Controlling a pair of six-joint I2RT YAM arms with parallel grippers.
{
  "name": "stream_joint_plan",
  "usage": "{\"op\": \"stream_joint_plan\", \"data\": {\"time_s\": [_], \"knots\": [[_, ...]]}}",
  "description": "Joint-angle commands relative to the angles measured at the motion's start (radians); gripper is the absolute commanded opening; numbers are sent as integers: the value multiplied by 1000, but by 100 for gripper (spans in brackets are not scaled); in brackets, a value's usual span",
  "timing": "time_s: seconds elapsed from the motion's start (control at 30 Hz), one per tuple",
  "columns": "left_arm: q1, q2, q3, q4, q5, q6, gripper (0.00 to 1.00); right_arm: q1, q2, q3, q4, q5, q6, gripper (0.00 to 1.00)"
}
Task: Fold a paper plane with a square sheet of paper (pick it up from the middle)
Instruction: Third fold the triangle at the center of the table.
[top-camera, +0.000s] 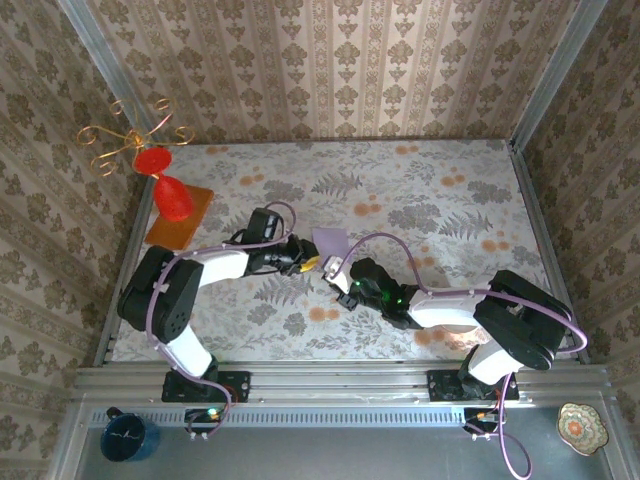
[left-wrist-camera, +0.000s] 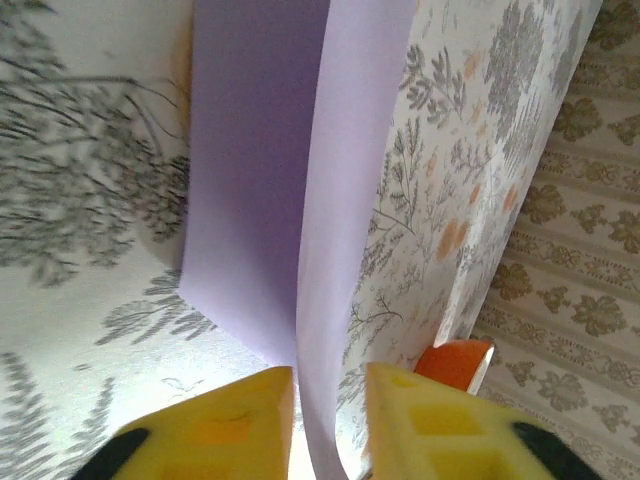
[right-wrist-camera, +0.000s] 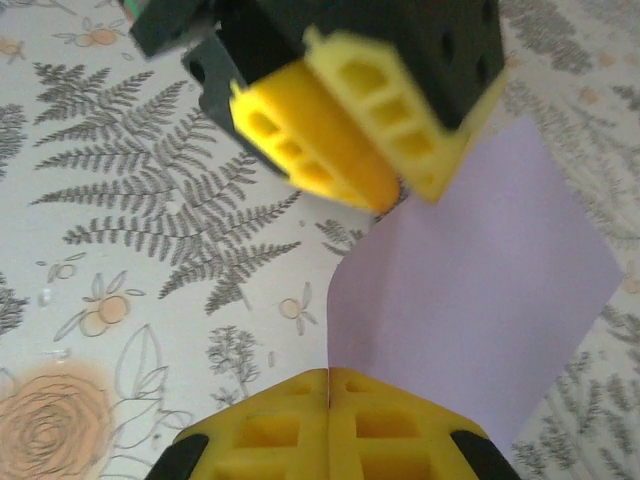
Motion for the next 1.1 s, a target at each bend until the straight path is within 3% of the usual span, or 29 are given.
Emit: {"op": "stream_joint_plan", "data": {"time_s": [0.0,0.2,0.5,0.77,1.07], "knots": [[23,-79,-8,-104,-66,74,31,-18,-33,24,-60,-106,62,0],[14,-107,40,-141,-116,148,33,-23,6,32,-72,-264,191,0],[-104,123,232,-294,-170,267,25,-22,33,31,-33,-384,342,0],[-152,256,367,-458,-253,364,19,-40,29,27,-48,-383,413,0],[-160,313,388,-513,-257,387,13,-90,45,71,-159,-263,500,0]]}}
